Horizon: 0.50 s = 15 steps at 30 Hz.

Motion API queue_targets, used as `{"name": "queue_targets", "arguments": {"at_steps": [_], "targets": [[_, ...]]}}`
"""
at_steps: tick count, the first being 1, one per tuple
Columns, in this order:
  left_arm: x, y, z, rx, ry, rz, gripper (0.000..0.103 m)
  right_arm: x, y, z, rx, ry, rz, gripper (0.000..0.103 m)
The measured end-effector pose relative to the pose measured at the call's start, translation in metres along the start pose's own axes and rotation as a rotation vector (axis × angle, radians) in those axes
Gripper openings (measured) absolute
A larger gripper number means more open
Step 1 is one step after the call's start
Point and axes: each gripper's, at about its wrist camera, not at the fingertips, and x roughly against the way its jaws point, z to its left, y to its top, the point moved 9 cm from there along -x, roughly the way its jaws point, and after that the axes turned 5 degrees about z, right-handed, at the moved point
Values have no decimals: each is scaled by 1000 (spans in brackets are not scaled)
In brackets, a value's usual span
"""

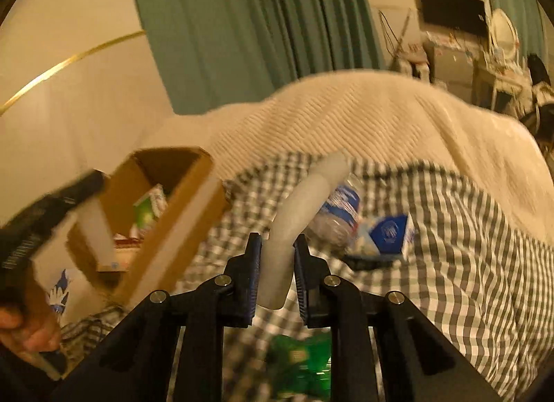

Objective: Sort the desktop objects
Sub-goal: 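Carry the comb into the box with the left tool while the right tool drops the foam tube in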

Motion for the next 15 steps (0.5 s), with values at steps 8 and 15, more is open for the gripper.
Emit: {"name": "queue_targets", "arguments": {"at_steps": [8, 15], "targets": [[19, 7, 24, -1, 62, -50, 3, 27, 22, 46, 69, 5, -107, 17], [30, 8, 54, 4, 122, -83, 3, 33, 40, 75, 95, 3, -176, 17]]}}
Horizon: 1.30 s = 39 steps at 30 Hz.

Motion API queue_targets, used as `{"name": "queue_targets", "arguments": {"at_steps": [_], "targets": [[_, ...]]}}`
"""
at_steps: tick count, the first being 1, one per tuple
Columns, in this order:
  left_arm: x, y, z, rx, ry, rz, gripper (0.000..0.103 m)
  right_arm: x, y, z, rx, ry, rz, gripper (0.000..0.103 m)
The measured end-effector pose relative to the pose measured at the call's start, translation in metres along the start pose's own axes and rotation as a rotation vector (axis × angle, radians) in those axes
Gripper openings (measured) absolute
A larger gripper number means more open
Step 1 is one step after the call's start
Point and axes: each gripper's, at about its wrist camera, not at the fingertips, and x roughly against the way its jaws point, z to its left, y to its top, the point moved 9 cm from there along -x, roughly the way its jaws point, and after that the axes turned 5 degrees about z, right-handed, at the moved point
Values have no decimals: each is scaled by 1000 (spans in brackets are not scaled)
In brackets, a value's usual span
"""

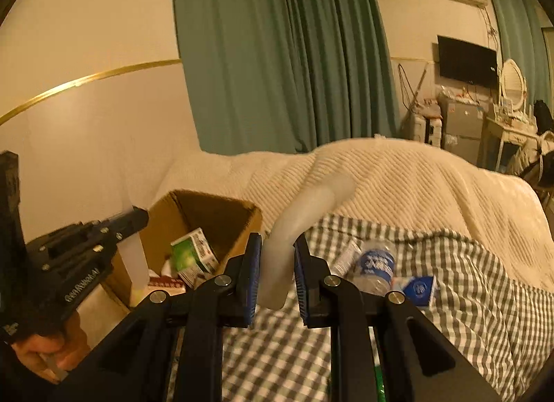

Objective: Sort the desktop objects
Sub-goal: 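Carry the comb into the box with the left tool while the right tool drops the foam tube in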

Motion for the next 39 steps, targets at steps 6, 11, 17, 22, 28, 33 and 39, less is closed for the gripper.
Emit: {"name": "queue_targets", "arguments": {"at_steps": [6, 11, 17, 22, 28, 33, 39], "targets": [[-1, -5, 29, 21, 15, -2, 3, -17, 7, 34, 51, 1, 32, 18], [-9, -11, 58, 57, 39, 16, 3, -34, 7, 65, 97, 20, 59, 18], [-26, -27, 89, 90, 61, 55, 3, -64, 0, 98, 144, 40, 105, 18], [-43, -42, 104, 96, 90, 101, 3, -92, -10, 115, 168, 32, 150, 18], [-66, -65, 119, 127, 82, 194, 4, -124, -25, 122, 163, 29, 216, 18], [-76, -76, 126, 146, 78, 217, 7, -140, -36, 131, 181, 21, 251, 21], [-83, -79, 129, 149, 96, 226, 21, -135, -31, 131, 190, -5, 228, 26]]}}
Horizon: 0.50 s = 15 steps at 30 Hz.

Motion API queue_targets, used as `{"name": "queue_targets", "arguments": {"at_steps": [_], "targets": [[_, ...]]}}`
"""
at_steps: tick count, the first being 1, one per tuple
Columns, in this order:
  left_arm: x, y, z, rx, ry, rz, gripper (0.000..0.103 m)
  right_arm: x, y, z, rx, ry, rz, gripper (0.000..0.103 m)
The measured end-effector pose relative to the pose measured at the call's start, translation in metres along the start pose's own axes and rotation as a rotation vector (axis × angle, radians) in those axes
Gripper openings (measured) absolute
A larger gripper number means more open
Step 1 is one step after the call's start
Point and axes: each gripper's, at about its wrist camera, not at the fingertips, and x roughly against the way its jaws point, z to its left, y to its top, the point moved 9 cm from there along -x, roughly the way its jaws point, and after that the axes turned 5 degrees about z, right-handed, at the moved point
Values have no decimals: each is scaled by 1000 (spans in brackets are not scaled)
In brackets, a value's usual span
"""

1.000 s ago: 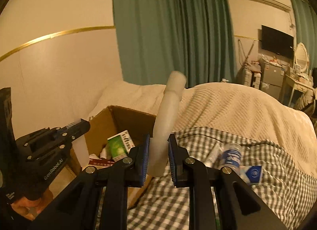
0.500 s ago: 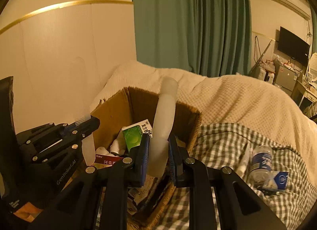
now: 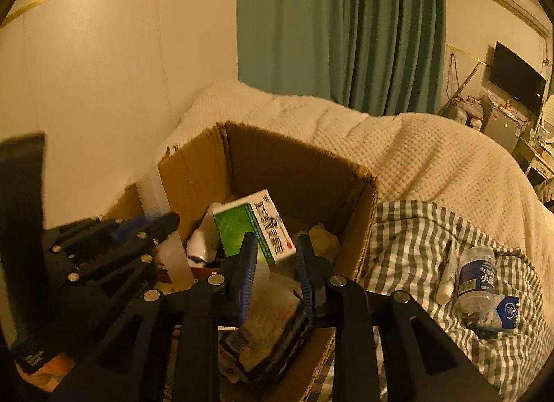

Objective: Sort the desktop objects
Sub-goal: 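Carry the comb into the box with the left tool while the right tool drops the foam tube in, then move both tools back over the remaining items on the bed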

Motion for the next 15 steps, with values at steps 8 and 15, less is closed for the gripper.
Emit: {"name": "queue_targets", "arguments": {"at_steps": [8, 15], "targets": [[34, 16, -15, -26, 19, -104, 82, 67, 17, -18, 13, -65, -163, 57], [80, 32, -34, -22, 66, -234, 103, 129, 23, -43, 13, -113, -290, 82]]}}
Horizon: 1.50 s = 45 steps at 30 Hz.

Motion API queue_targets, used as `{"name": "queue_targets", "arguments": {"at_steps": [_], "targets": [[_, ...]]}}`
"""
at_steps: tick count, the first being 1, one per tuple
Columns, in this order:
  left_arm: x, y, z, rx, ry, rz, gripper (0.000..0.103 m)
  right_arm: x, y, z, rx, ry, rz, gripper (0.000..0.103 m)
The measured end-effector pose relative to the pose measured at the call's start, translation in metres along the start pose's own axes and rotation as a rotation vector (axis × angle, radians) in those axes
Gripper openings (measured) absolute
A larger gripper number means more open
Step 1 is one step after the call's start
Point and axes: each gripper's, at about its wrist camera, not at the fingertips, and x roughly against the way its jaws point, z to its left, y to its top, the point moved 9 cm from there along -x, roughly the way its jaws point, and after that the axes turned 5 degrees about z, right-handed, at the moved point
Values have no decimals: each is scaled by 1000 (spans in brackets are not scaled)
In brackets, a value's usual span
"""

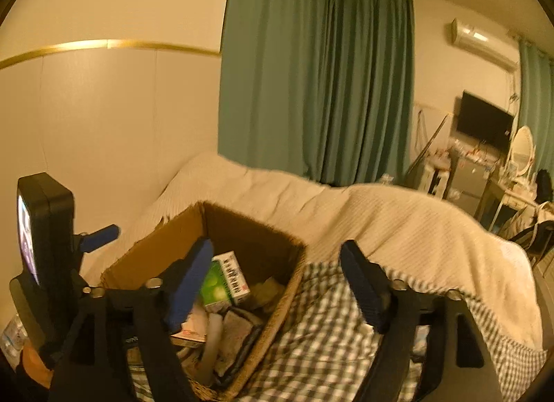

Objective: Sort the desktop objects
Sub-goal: 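Move both tools back over the remaining items on the bed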

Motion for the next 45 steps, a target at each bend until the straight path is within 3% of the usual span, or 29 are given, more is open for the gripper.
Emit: {"name": "queue_targets", "arguments": {"at_steps": [8, 11, 21, 28, 37, 45], "targets": [[64, 27, -52, -34, -52, -143, 103, 55, 7, -54, -62, -72, -92, 100], [75, 30, -75, -54, -80, -146, 103, 70, 6, -75, -80, -94, -112, 103], [76, 23, -116, -104, -73, -101, 103, 106, -8, -133, -195, -122, -134, 103], [68, 13, -138, -108, -85, -54, 103, 108, -49, -156, -190, -130, -44, 103], [40, -3, -177, -212, -69, -16, 103, 92, -112, -177, -241, -88, 85, 103], [-14, -16, -214, -284, -127, 77, 103, 47, -159, -163, -236, -29, 246, 103]]}}
